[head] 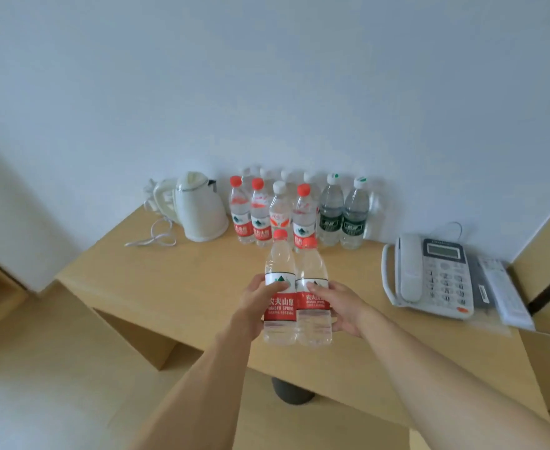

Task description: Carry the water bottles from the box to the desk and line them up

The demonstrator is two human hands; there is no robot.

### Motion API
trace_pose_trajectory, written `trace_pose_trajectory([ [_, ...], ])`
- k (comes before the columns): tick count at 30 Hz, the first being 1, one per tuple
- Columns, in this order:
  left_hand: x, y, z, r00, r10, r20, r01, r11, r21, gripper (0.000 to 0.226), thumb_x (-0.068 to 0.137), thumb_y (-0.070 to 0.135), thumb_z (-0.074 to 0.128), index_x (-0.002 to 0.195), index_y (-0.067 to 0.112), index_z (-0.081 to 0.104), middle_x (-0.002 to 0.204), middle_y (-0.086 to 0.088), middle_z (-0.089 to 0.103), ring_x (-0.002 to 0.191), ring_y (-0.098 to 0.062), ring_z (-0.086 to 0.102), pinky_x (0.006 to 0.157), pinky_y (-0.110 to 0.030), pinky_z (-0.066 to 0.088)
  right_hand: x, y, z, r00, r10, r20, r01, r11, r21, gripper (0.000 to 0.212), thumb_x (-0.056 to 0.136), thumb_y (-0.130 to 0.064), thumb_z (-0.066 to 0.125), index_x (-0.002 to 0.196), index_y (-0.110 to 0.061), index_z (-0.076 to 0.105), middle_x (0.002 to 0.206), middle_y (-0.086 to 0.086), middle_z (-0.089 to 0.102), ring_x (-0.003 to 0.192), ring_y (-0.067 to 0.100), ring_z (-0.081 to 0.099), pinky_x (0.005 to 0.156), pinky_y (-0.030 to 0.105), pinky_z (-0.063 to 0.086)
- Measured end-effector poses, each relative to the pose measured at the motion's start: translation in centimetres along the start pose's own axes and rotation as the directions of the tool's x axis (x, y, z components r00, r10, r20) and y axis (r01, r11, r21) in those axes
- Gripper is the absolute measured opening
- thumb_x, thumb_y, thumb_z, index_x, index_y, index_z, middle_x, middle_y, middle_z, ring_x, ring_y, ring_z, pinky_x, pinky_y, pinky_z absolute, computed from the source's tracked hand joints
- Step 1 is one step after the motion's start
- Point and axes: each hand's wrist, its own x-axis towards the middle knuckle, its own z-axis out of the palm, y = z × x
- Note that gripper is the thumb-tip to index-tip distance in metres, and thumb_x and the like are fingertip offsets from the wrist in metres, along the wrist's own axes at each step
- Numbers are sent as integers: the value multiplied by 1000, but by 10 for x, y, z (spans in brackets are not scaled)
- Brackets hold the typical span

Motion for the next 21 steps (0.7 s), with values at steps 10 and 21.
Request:
trace_pose_trajectory([
  [10,66,41,43,941,167,294,-225,958,176,65,83,4,78,137,22,48,118,-13,72,106,-30,71,85,-39,56,22,-35,-43,959,-223,-176,220,975,-39,51,80,-39,82,124,-36,56,114,-12,70,100,3,66,73,21,51],
  [21,116,55,62,865,303,400,-457,805,378,69,70,1,86,119,39,56,111,20,69,102,0,67,78,-20,54,38,-43,-70,873,-342,-348,236,920,-313,76,43,-55,85,112,-47,54,107,-18,70,102,0,65,90,30,53],
])
